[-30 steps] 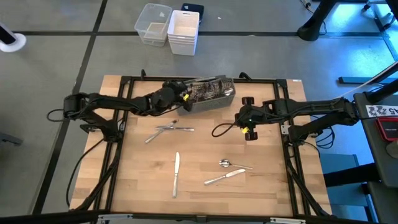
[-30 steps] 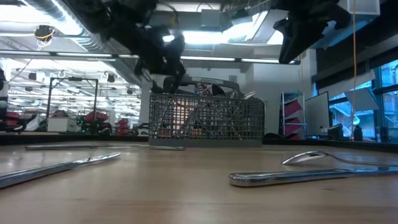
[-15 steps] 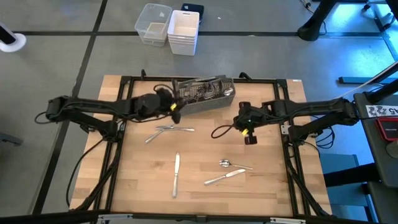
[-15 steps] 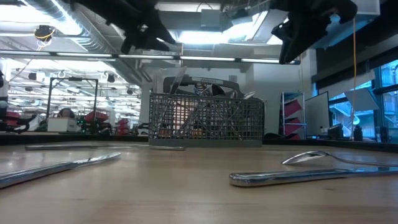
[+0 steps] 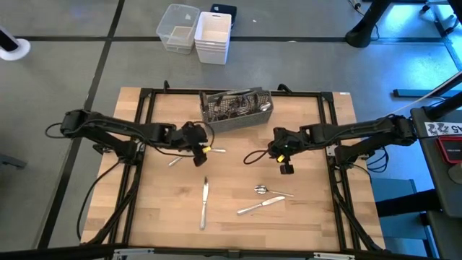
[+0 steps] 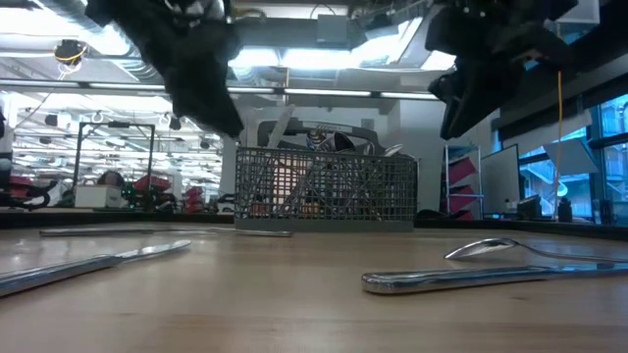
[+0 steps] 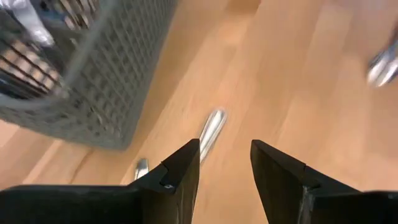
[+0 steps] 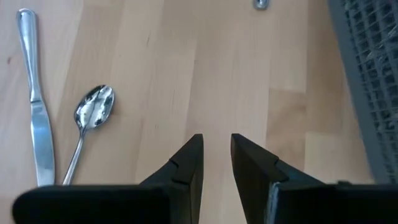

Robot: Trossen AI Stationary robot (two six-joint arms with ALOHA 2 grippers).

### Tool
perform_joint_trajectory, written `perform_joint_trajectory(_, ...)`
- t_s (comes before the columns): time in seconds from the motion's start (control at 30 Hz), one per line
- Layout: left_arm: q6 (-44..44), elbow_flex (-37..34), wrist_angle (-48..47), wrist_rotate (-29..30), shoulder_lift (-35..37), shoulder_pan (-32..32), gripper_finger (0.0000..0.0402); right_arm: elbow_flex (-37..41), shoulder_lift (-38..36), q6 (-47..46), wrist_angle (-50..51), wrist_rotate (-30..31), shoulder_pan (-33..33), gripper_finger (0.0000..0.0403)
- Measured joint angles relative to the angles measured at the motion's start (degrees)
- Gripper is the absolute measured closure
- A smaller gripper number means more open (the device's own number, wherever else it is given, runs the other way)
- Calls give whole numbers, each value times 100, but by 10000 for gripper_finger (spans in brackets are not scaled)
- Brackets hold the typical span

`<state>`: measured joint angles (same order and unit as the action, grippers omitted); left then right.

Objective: Sort silverware
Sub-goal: Put the silver table knife into the gray silverware organizer

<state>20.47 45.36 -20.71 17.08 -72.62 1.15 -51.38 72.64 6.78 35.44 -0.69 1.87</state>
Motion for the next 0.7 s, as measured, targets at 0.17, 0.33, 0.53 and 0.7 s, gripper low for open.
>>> perform_joint_trajectory(0.17,-721,0,-22,-1,-627,-2,266,239,0,-119,-248,-2,0,320)
perform_joint_trajectory(0.33,-1225,0,-18,-5,-1210,-75,266,436,0,-119,-356,-2,0,320)
perform_joint_trajectory(0.53,-1211,0,-20,2,-1728,-447,266,634,0,-316,-728,-2,0,320)
perform_joint_trajectory(0.7,-1366,0,-29,-235,-1893,-707,266,727,0,-386,-850,-2,0,320)
